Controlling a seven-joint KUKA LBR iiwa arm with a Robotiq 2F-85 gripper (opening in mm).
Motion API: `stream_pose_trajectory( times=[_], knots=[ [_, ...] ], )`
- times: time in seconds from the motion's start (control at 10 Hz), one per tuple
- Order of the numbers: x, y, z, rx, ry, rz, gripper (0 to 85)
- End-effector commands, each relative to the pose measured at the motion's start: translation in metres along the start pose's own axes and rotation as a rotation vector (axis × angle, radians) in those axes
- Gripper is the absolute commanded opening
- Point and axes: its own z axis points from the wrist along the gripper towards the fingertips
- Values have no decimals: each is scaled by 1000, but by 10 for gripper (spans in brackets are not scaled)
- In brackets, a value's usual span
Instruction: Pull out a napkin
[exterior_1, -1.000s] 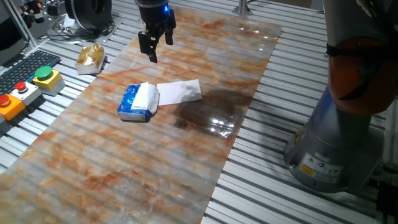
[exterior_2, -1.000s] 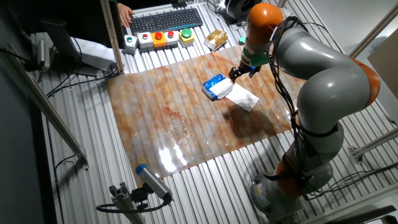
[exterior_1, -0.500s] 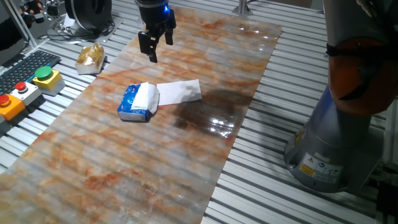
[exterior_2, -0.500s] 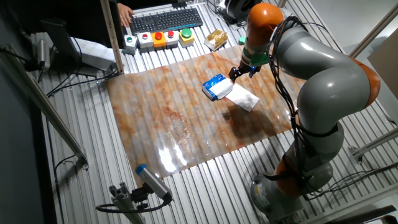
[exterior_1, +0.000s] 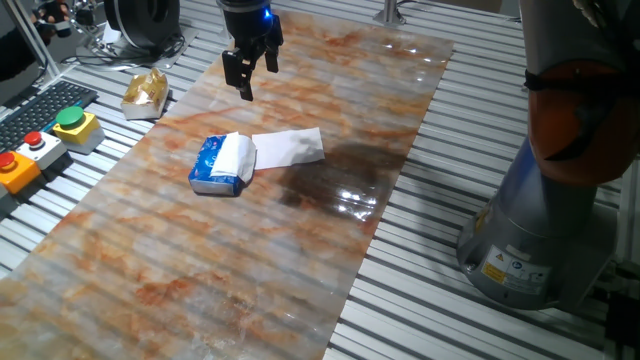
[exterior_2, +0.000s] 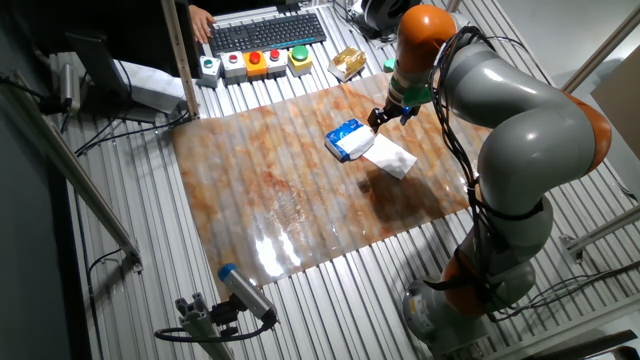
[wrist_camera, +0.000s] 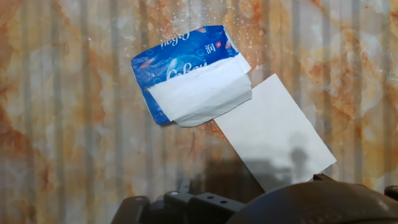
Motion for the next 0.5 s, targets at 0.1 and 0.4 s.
stream_pose_trajectory(
  times=[0.1,0.4],
  knots=[
    [-1,1,-3,-22,101,-20,0],
    [-2,3,-4,-19,104,-15,0]
  ],
)
